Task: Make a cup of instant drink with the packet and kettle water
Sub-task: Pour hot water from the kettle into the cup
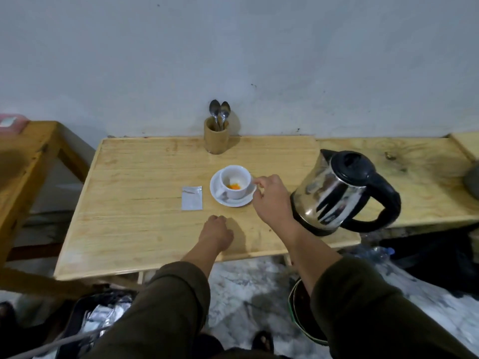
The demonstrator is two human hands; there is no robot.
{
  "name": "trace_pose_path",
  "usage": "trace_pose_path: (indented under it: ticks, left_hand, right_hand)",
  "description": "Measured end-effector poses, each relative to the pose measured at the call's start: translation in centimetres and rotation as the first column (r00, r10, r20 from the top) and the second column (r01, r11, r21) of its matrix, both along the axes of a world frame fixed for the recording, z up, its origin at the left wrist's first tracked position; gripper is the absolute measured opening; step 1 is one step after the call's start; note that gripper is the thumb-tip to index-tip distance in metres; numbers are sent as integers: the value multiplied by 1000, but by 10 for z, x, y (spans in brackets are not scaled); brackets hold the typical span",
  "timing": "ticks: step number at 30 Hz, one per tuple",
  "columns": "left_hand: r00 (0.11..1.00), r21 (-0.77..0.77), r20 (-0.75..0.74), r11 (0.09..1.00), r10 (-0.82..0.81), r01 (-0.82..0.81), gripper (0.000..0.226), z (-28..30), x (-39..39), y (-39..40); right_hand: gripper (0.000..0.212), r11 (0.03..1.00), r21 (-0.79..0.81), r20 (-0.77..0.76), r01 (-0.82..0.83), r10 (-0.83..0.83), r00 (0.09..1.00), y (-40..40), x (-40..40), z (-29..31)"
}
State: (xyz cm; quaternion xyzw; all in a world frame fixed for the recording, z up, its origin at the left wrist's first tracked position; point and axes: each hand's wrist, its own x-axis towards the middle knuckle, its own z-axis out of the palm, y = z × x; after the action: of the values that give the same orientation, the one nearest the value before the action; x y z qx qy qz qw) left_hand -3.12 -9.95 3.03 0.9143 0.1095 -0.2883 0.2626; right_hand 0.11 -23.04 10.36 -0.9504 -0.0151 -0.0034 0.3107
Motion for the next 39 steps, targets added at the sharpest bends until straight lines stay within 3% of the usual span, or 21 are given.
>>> trace_pose_path:
  ticks: [7,11,16,19,23,28,30,32,34,39]
  left_hand:
    - [998,107,-67,994,16,-9,65,-23,-14,-55]
    - [998,171,-60,985,-18,28,56,-18,-20,-74]
    - [999,234,-39,972,-6,15,50,-16,-19,-87]
    - [1000,232,-17,973,22,-17,54,-14,-19,-93]
    - [997,203,-3,976,79,-77,53,-12,-19,-98]
    - [992,142,-13,982,126,-123,50,-12,-18,-88]
    - [978,15,-17,978,206,-206,47,-14,-15,-79]
    - [927,-125,-39,919,373,-375,50,-14,-9,-71]
    - [829,-253,-81,793,553,-554,55,-10,-4,-65]
    - [628,-496,-228,466,745,-733,64,-9,16,-44]
  right_hand:
    - [27,960,-155,378,234,-161,912,-83,-23,31]
    - [31,889,-162,447,428,-320,835,-134,-34,44]
    - [56,829,-98,162,550,-532,831,-184,-40,43]
    - [43,812,162,-37,560,-563,826,-203,-39,40]
    - [30,779,236,-180,580,-552,814,-213,-31,45]
    - [28,758,253,-212,601,-563,799,-213,-22,48]
    - [28,754,268,-185,600,-571,800,-208,-21,48]
    - [26,768,266,-142,583,-567,812,-204,-16,50]
    - [24,801,242,-94,547,-542,835,-199,-10,55]
    - [18,925,65,20,373,-375,927,-183,7,75]
